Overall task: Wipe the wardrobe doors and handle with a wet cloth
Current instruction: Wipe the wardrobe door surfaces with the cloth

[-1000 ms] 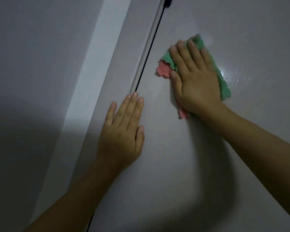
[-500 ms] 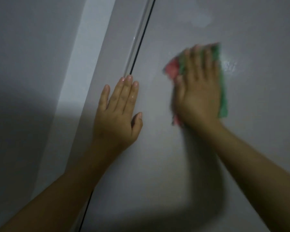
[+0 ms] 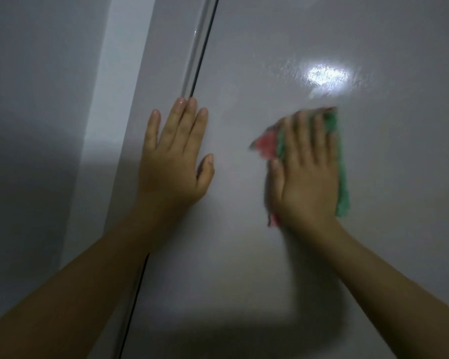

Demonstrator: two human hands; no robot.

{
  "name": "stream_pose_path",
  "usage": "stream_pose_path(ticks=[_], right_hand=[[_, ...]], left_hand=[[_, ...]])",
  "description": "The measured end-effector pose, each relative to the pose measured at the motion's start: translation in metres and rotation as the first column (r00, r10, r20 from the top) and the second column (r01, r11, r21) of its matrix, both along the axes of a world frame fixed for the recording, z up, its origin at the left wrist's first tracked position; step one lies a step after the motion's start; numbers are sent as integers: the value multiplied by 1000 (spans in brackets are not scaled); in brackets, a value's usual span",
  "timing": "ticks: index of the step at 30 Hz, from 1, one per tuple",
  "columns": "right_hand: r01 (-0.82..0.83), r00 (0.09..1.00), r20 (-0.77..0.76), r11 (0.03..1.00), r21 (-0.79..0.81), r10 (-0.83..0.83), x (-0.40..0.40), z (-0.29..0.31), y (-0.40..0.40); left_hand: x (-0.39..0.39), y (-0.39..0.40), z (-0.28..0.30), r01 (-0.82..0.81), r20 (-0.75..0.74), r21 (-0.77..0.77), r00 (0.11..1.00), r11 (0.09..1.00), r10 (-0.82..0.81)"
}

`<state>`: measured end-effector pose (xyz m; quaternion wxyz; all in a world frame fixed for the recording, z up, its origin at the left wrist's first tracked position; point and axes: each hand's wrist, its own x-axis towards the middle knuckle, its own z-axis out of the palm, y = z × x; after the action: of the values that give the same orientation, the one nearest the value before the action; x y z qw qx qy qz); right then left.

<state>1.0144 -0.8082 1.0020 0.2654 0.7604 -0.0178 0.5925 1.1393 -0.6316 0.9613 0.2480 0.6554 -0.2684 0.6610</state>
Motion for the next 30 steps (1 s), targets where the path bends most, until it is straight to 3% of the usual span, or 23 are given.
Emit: stream_pose_path(ticks=[3,5,8,11,13,15,17,19,22,24,25,27,29,30], right_hand=[[-73,931,-354,908,-413,-86,-28,-20,-30],[-58,928,-352,886,-460,-122,-45,7,-53],[66,992,-95,980,-186,-84,-46,52,-60],[31,979,194,988,152,-61,-15,40,-23],[-4,999,45,999,49,2,1,3,-2],[-48,964,-266,961,-271,-26,-7,-30,-8],[-78,914,-389,894,-440,-112,-33,-19,-36],[-12,945,-307,927,-376,-113,-51,11,-62],[98,995,20,995,20,-99,-54,56,-68],[75,968,219,973,220,-124,-30,48,-44],[48,968,228,973,224,-101,-19,34,-30],[-4,1000,11,1000,20,4,-8,-10,-13],[-28,965,-257,965,-261,-41,-24,-37,-24],[-44,950,-306,941,-335,-64,-36,-34,-38]], left_hand=[[0,2,0,-14,1,6,1000,1000,14],[0,1,-1,-30,2,2,1000,1000,30],[2,0,0,-41,17,-2,999,999,41],[2,-2,-1,-49,19,-3,999,999,49],[2,0,0,-49,23,1,999,999,49],[2,1,0,-55,24,6,998,998,54],[2,1,0,-68,27,0,997,998,68],[1,0,-1,-79,31,-5,996,997,79],[2,-1,-2,-77,35,-9,996,997,78],[4,-1,-2,-77,39,-13,996,997,78],[3,-2,-2,-75,43,-12,996,997,75],[4,-1,-3,-72,44,-6,996,997,72],[2,-1,-2,-57,41,2,998,998,57],[2,-1,-2,-59,41,1,997,998,59]])
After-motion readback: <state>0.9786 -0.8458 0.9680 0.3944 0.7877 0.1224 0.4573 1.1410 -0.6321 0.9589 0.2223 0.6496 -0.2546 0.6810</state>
